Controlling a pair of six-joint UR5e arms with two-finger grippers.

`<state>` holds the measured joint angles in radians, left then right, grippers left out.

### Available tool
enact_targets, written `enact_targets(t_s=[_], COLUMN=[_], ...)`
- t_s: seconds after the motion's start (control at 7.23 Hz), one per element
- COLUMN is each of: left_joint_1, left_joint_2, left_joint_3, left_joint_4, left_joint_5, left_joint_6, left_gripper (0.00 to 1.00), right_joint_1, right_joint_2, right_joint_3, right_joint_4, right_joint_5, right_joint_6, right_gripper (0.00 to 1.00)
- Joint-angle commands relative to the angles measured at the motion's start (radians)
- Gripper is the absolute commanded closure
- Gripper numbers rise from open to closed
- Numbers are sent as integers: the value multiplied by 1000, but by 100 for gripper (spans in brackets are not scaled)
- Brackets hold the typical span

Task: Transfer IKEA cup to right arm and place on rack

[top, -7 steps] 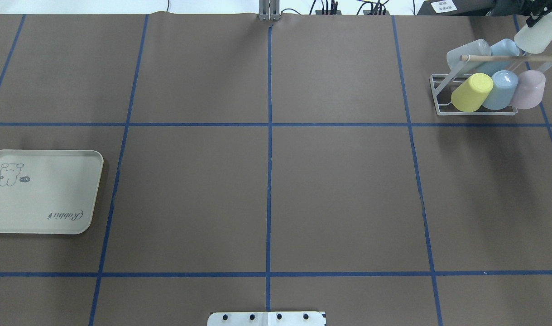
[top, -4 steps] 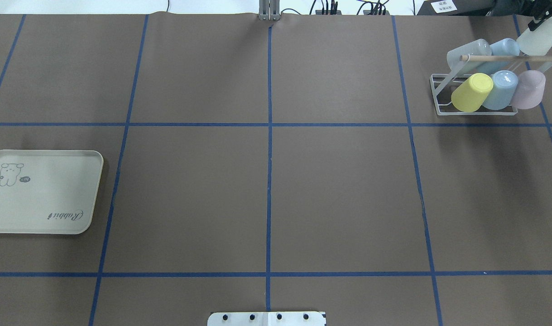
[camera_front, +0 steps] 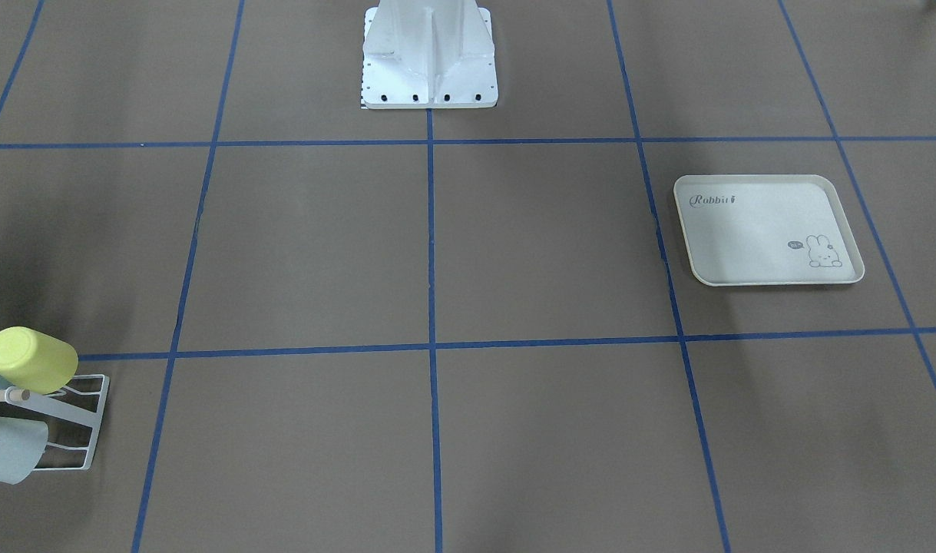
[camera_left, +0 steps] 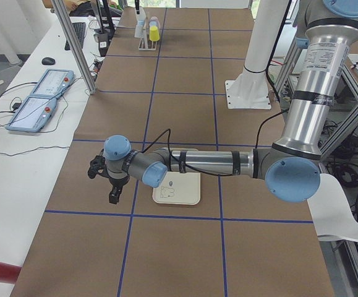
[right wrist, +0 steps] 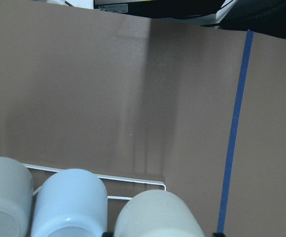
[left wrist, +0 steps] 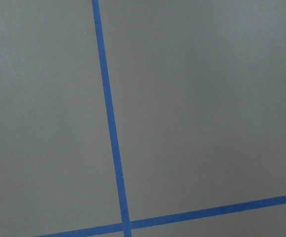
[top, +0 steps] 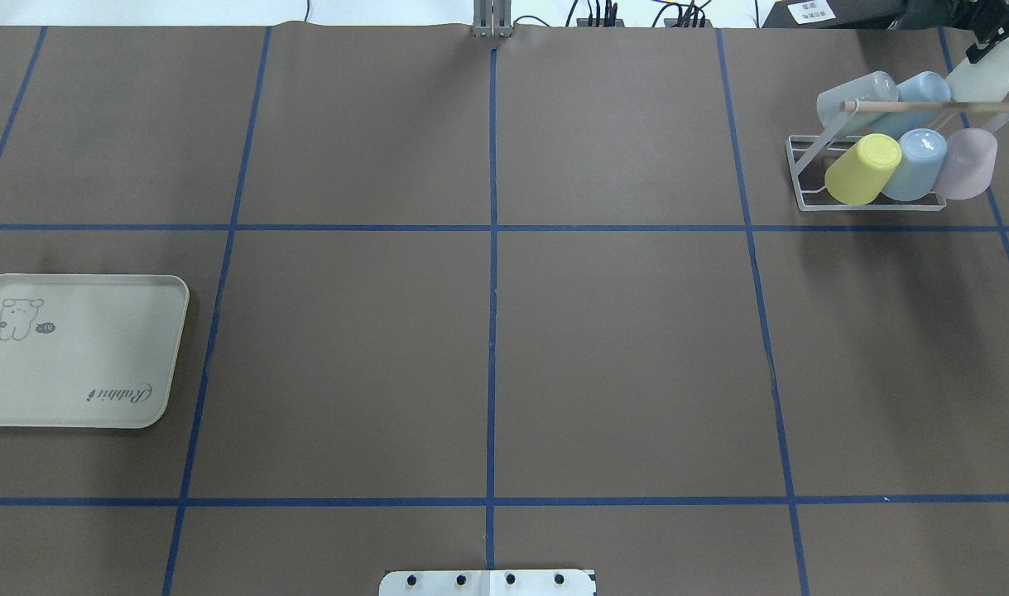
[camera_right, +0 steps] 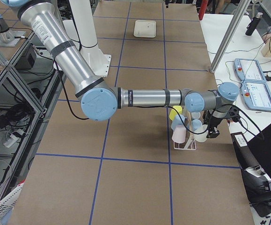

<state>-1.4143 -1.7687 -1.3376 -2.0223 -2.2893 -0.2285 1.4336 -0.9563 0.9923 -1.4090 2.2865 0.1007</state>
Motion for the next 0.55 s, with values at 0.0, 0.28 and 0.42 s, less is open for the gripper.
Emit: enact_targets(t_s=[0.0, 0.28, 0.42], left_joint_1=[0, -12, -34], left_joint_2=[5, 3, 3], left_joint_3=[0, 0, 0], left_joint_4=[5, 7, 20], left_joint_5=[-31, -73, -94], left_joint_6=[0, 3, 5], left_gripper=[0, 0, 0], right_joint_1=[-10, -7, -5], right_joint_2=[-2, -5, -68], right_joint_3=[3, 32, 111], right_joint_4=[4, -5, -8], right_joint_5=[-2, 1, 1], right_joint_6=[5, 4, 5], right_gripper=[1, 1, 1])
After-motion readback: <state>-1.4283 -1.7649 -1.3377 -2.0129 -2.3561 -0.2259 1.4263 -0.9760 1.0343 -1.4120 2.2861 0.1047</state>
